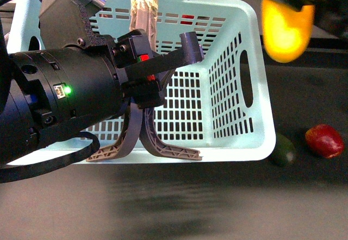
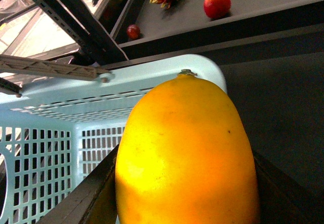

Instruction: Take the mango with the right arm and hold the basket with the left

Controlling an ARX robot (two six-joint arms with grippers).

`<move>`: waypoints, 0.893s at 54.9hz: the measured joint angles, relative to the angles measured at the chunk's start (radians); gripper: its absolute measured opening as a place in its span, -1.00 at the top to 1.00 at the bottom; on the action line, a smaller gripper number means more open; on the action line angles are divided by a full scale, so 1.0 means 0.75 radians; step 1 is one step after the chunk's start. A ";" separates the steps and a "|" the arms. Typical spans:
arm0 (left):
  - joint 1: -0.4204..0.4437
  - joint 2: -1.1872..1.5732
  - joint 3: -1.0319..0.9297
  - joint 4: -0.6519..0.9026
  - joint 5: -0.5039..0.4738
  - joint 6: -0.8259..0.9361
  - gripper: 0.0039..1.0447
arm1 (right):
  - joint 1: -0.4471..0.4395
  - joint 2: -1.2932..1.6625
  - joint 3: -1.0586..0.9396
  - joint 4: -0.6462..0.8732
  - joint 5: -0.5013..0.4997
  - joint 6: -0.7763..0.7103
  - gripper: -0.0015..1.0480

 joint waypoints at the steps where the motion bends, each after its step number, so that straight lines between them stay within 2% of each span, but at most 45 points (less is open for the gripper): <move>1: 0.000 0.000 0.000 0.000 0.000 0.000 0.89 | 0.023 0.021 0.019 0.000 0.018 0.007 -0.17; 12: 0.000 0.000 0.000 0.000 0.001 -0.001 0.89 | 0.181 0.223 0.165 -0.007 0.153 0.033 -0.17; 24: 0.000 0.000 0.000 0.000 -0.001 0.001 0.89 | 0.232 0.267 0.138 0.096 0.192 0.033 -0.76; 28: 0.000 0.000 0.000 0.000 0.000 0.001 0.89 | 0.225 0.218 0.090 0.139 0.196 0.032 -0.88; 38: -0.002 0.002 -0.011 -0.001 -0.006 -0.009 0.89 | 0.166 -0.013 -0.097 0.177 0.233 -0.030 -0.85; 49: -0.002 0.000 -0.011 0.000 -0.007 -0.009 0.89 | 0.021 -0.418 -0.373 0.082 0.271 -0.112 -0.85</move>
